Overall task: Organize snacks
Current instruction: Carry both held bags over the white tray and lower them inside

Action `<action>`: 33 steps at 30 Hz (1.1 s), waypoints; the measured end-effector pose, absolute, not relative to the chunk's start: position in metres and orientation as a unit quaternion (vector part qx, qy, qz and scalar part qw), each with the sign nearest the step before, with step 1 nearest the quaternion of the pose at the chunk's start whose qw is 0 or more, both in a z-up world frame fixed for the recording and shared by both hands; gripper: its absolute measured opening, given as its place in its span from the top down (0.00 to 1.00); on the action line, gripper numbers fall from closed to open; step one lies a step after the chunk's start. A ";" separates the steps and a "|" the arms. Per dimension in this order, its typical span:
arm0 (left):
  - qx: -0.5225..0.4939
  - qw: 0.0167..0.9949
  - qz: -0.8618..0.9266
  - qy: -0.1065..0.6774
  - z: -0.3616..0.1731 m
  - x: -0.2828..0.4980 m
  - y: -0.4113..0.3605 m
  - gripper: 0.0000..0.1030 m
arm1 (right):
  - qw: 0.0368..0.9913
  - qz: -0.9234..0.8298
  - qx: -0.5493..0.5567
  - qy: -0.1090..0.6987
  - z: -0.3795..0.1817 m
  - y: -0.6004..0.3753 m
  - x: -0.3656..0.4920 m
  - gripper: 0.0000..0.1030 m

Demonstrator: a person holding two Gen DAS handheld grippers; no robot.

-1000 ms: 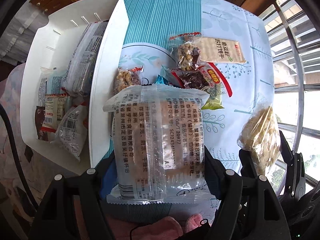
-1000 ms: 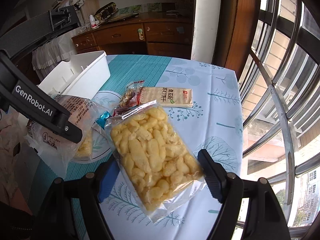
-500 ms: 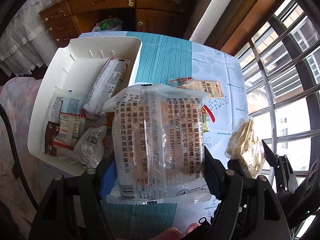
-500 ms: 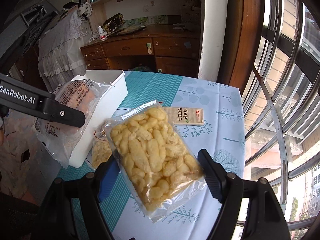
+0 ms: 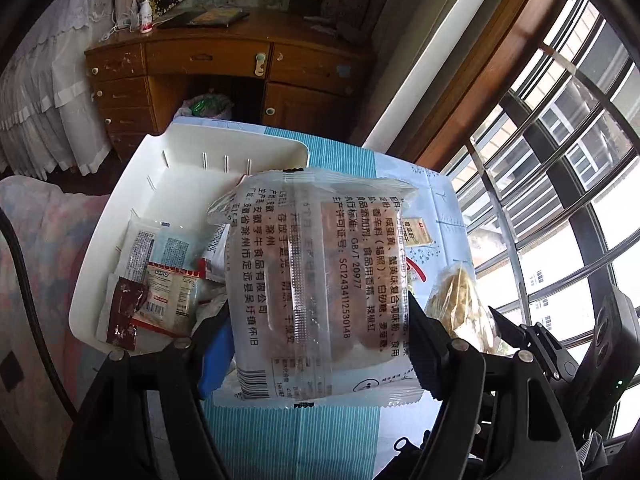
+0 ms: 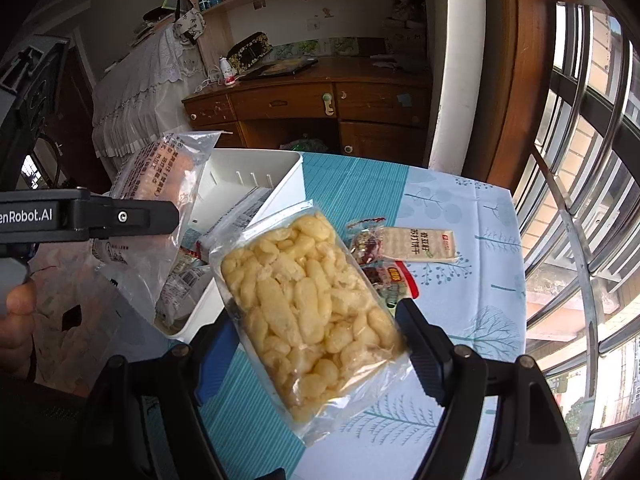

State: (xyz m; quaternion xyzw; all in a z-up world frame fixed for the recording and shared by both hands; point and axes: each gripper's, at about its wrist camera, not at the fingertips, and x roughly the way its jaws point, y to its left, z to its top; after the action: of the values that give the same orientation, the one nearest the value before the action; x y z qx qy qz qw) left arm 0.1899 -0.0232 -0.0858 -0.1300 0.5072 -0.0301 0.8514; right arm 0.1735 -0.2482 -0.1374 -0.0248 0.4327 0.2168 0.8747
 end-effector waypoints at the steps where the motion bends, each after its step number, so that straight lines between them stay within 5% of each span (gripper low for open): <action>1: -0.131 0.854 -0.031 0.502 -0.084 0.188 -0.018 0.29 | 0.874 0.218 -0.023 0.434 -0.137 -0.242 0.172 0.25; 33: -0.072 0.875 -0.069 0.473 -0.077 0.169 0.145 0.28 | 0.881 0.184 0.057 0.432 -0.142 -0.079 0.149 0.25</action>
State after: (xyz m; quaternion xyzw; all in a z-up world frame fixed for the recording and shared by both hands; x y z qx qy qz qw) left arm 0.1695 0.1452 -0.0768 -0.0724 0.4734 -0.0693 0.8751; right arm 0.1488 -0.0786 -0.1422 0.0575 0.4320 0.1841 0.8810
